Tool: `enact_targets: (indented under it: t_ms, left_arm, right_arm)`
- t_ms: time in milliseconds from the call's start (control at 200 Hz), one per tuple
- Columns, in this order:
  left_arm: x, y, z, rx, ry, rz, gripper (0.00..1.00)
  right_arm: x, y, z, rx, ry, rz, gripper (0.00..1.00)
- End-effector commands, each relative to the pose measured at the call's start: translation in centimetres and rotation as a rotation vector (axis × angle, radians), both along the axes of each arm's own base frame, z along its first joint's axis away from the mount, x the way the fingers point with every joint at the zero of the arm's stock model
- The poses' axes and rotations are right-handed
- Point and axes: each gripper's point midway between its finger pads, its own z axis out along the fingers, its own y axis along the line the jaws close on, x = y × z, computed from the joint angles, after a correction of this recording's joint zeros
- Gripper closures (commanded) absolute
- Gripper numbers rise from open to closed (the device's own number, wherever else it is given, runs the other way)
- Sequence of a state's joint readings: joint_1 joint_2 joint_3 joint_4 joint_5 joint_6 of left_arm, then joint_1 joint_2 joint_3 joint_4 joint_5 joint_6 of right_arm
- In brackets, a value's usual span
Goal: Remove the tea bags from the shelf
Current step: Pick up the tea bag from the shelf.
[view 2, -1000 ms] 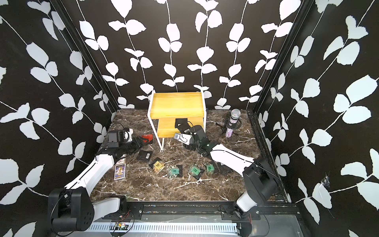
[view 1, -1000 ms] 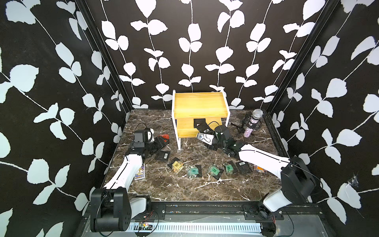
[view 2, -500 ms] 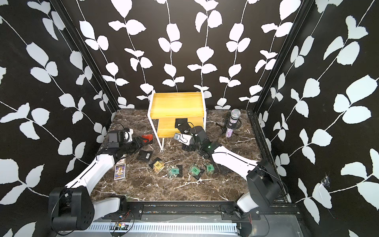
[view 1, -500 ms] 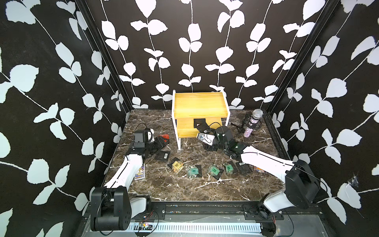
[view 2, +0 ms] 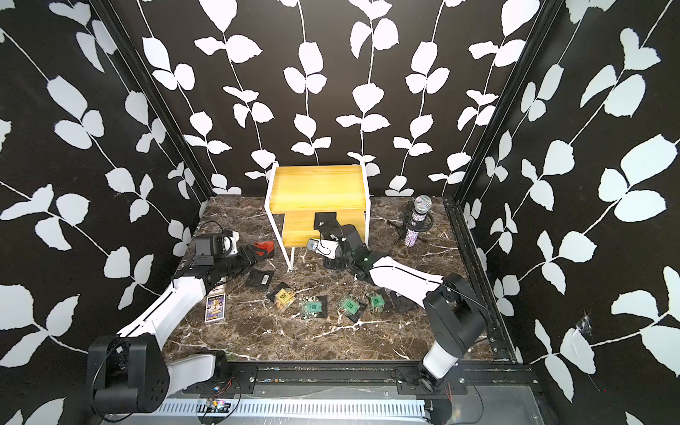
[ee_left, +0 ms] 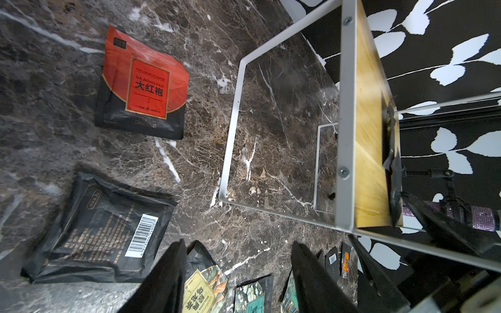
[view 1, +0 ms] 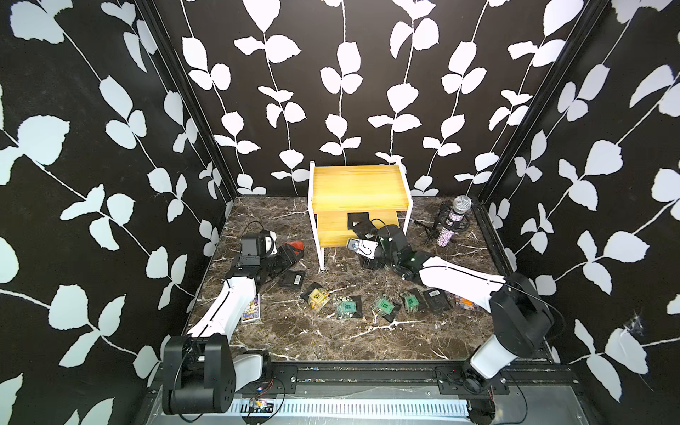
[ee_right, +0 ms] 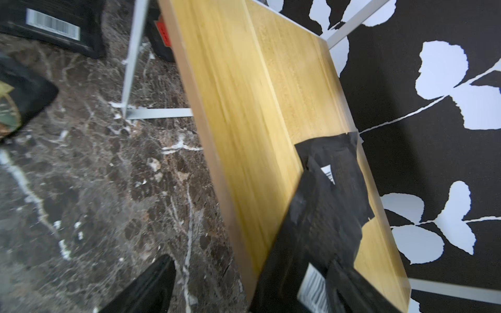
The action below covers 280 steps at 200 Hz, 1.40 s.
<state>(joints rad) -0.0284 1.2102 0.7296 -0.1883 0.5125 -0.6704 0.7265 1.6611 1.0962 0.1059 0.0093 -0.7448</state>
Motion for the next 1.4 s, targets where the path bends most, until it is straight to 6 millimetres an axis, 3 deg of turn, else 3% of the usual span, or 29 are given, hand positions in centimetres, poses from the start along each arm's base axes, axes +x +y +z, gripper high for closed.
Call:
enact_targets:
  t_ms: [0,335,625,665,690,795,925,1165,1395]
  left_arm:
    - [-0.4,-0.2,-0.2,0.002,-0.002,-0.011,0.44]
    - [0.2,-0.2,-0.5,-0.002,0.004,-0.011,0.44]
    - [0.9,-0.4,-0.4,-0.006,0.004,-0.018,0.44]
    - [0.9,-0.4,-0.4,-0.007,0.005,-0.016,0.44]
    - [0.9,-0.3,-0.5,-0.007,0.007,-0.015,0.44]
    - [1.0,-0.4,-0.4,-0.008,0.006,-0.018,0.44]
    - [0.9,-0.4,-0.3,-0.013,0.005,-0.015,0.44]
    - [0.8,-0.4,1.0,-0.019,-0.025,-0.010,0.44]
    - [0.5,-0.4,2.0,-0.026,-0.044,-0.003,0.44]
  right_arm:
    - [1.2,1.0,2.4,0.043,-0.056,-0.011,0.19]
    - [-0.2,-0.1,0.3,0.016,0.013,-0.019,0.57]
    - [-1.3,-1.2,-0.5,0.000,0.040,-0.029,0.77]
    - [-1.3,-1.2,-0.5,0.000,0.041,-0.030,0.81]
    - [-1.5,-1.3,0.9,0.021,0.020,-0.028,0.83]
    - [-1.6,-1.4,1.4,0.031,0.019,-0.029,0.87]
    - [-1.9,-1.6,2.2,0.040,0.019,-0.033,1.00]
    - [-2.9,-2.7,4.7,0.080,0.005,-0.054,1.00]
    - [-5.2,-3.7,7.2,0.145,0.028,-0.054,1.00]
